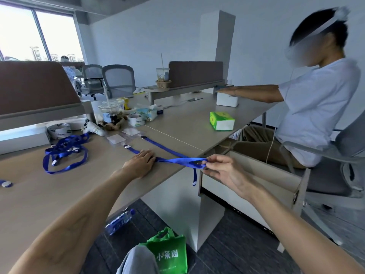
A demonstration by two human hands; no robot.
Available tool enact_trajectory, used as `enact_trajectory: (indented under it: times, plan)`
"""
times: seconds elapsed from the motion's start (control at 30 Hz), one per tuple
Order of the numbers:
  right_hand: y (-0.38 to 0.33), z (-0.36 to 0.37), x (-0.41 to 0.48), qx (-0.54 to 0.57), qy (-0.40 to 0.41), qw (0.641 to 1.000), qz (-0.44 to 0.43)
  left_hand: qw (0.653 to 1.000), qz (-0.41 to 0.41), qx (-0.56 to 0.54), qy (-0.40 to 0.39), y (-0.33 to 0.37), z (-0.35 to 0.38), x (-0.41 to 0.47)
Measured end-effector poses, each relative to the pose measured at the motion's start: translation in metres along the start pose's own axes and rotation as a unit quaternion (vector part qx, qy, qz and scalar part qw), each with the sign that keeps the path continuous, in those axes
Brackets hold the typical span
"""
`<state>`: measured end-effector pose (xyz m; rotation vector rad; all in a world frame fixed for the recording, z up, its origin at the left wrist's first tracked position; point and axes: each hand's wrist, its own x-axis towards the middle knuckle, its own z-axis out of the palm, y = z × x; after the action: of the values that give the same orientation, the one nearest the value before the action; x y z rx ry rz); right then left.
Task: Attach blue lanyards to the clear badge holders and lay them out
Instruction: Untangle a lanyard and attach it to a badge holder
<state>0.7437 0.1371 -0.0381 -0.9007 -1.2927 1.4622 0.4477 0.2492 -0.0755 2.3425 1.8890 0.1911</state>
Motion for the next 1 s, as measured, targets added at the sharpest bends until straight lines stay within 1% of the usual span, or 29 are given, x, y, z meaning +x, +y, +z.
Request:
enact_trajectory:
  times: [0.07,0.17,0.2,0.27,0.3,0.33,0.37,0.43,0.5,0.53,0.57,0.6,0.63,0.67,0.73,0.87,0.93,1.0]
  plan:
    - [0.002,0.003,0.0,-0.05,0.01,0.998,-0.021,1.0,-0.002,-0.008,0.007,-0.002,0.001,0.0]
    - [0.006,0.009,0.006,-0.126,0.082,0.986,-0.068,1.0,0.003,-0.008,0.014,-0.003,0.003,0.001]
    - [0.007,0.011,0.009,-0.178,0.122,0.972,-0.09,1.0,0.003,-0.008,0.013,-0.005,0.004,0.001]
    - [0.015,0.012,0.02,-0.289,0.205,0.923,-0.146,1.0,0.009,0.006,0.013,-0.006,0.004,0.002]
    - [0.02,0.011,0.025,-0.316,0.234,0.902,-0.175,0.999,0.02,0.023,0.011,-0.006,0.004,0.001]
    - [0.023,0.012,0.029,-0.324,0.254,0.89,-0.196,0.998,0.032,0.044,0.006,-0.005,0.002,0.0]
    - [0.026,0.013,0.033,-0.311,0.267,0.889,-0.205,0.997,0.045,0.068,0.001,-0.004,0.001,-0.002]
    - [0.027,0.019,0.039,-0.236,0.275,0.911,-0.197,0.992,0.063,0.112,0.007,-0.003,0.001,-0.004]
    - [0.022,0.024,0.041,-0.144,0.238,0.947,-0.162,0.988,0.069,0.136,0.016,-0.003,0.0,-0.005]
    - [0.018,0.023,0.041,-0.11,0.195,0.968,-0.118,0.988,0.07,0.136,0.016,-0.005,0.001,-0.003]
    - [0.015,0.019,0.04,-0.1,0.139,0.983,-0.062,0.987,0.068,0.146,0.015,-0.005,0.001,-0.003]
    - [0.011,0.014,0.037,-0.115,0.082,0.99,-0.01,0.986,0.067,0.15,0.014,-0.004,0.001,-0.003]
    - [0.008,0.009,0.034,-0.145,0.033,0.988,0.03,0.986,0.066,0.154,0.014,-0.003,0.001,-0.003]
    - [0.007,0.004,0.029,-0.183,0.003,0.982,0.056,0.988,0.06,0.144,0.014,-0.001,0.0,-0.004]
    - [0.004,-0.003,0.02,-0.236,-0.003,0.969,0.076,0.991,0.052,0.123,0.008,0.0,-0.002,-0.005]
    - [0.006,-0.009,0.008,-0.302,0.016,0.952,0.052,0.991,0.051,0.12,-0.001,-0.001,0.0,-0.003]
    - [0.017,-0.01,0.007,-0.389,0.017,0.921,0.019,0.991,0.049,0.121,-0.008,-0.004,0.002,-0.001]
    - [0.032,-0.009,0.007,-0.444,-0.003,0.895,-0.029,0.99,0.061,0.125,-0.009,-0.004,0.001,-0.001]
